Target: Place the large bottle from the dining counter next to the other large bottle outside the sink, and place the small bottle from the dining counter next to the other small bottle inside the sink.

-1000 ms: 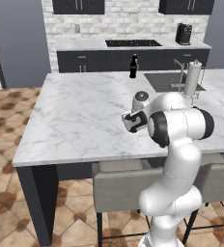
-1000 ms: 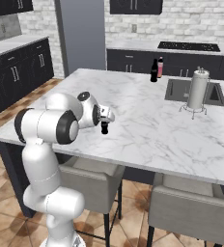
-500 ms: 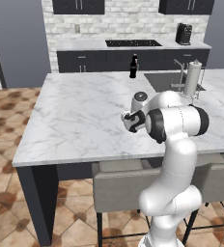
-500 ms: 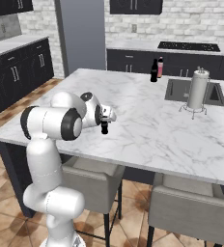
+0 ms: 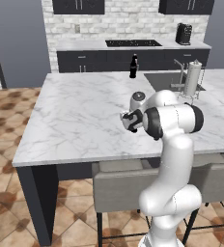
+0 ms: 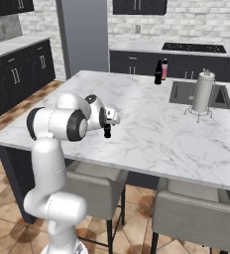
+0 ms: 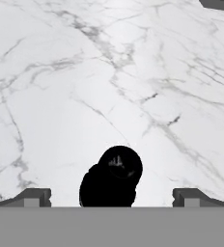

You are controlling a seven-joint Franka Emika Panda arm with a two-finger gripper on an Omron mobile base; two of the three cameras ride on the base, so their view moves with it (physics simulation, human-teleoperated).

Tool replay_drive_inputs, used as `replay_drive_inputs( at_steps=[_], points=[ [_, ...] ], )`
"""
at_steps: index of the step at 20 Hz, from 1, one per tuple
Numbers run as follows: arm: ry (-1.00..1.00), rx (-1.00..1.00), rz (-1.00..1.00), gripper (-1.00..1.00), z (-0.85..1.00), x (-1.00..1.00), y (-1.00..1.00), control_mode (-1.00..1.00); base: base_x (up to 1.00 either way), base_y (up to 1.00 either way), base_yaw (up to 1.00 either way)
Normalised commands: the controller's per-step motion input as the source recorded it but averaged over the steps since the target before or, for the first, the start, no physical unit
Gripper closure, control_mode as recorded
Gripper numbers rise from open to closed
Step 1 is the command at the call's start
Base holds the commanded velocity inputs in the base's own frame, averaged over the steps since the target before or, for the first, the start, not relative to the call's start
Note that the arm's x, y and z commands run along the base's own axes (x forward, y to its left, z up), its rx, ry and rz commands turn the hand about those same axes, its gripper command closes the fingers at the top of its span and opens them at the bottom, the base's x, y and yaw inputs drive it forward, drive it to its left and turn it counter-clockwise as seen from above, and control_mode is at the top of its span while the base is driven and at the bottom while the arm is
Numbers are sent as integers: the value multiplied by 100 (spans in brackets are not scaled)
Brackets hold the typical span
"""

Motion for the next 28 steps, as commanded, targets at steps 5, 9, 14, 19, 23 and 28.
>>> replay_drive_inputs(
  at_steps=[5,9,14,19,23,28],
  points=[
    [0,0,0,-100,-12,12,0,-100,0,0,0],
    [0,0,0,-100,-11,15,0,-100,0,0,0],
    [0,0,0,100,-7,19,0,-100,0,0,0],
    [-3,0,0,100,-1,10,0,-100,0,0,0],
    [-6,0,0,100,4,0,0,-100,0,0,0],
    [-10,0,0,100,29,-6,0,-100,0,0,0]
  ],
)
